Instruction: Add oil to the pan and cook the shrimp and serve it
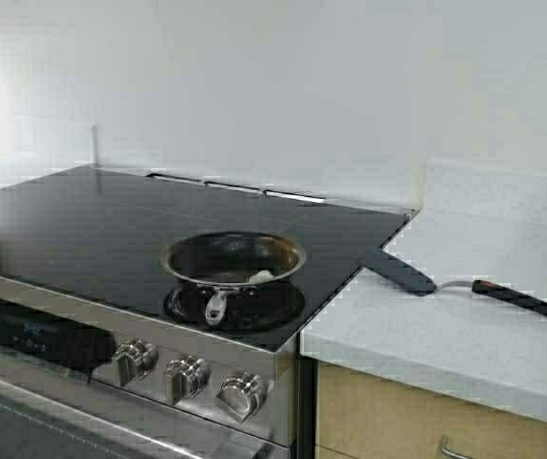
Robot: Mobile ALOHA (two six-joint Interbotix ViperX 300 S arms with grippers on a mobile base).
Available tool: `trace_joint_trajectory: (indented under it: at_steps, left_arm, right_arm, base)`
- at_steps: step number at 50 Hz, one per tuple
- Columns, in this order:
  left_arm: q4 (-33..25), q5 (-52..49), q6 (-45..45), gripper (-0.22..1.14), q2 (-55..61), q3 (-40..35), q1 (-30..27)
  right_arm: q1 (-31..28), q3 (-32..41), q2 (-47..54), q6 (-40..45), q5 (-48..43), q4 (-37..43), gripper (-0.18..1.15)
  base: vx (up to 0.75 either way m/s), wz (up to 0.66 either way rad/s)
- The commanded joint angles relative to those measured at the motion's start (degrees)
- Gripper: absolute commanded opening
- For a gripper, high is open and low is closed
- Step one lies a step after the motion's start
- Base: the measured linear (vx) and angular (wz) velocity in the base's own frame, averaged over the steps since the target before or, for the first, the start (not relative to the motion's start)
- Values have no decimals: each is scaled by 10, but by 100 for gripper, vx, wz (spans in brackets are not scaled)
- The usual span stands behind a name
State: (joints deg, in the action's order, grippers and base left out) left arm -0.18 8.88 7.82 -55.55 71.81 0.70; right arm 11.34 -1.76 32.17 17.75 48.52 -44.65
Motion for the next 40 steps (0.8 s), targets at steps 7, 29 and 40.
trace_joint_trajectory:
  at_steps: [7, 29, 40]
  left_arm:
    - [1, 4, 2, 3, 1, -8, -1]
    - [1, 4, 3, 3, -1, -8, -1]
    - [1, 4, 4, 3, -1, -7, 0]
  right_arm:
    - [-13, 30, -71, -20, -9, 70, 96]
    - [-126, -53, -241, -24, -173, 296, 91]
    - [-181, -120, -304, -18, -247, 359, 49]
  base:
    - [0, 0]
    - [0, 0]
    - [0, 0]
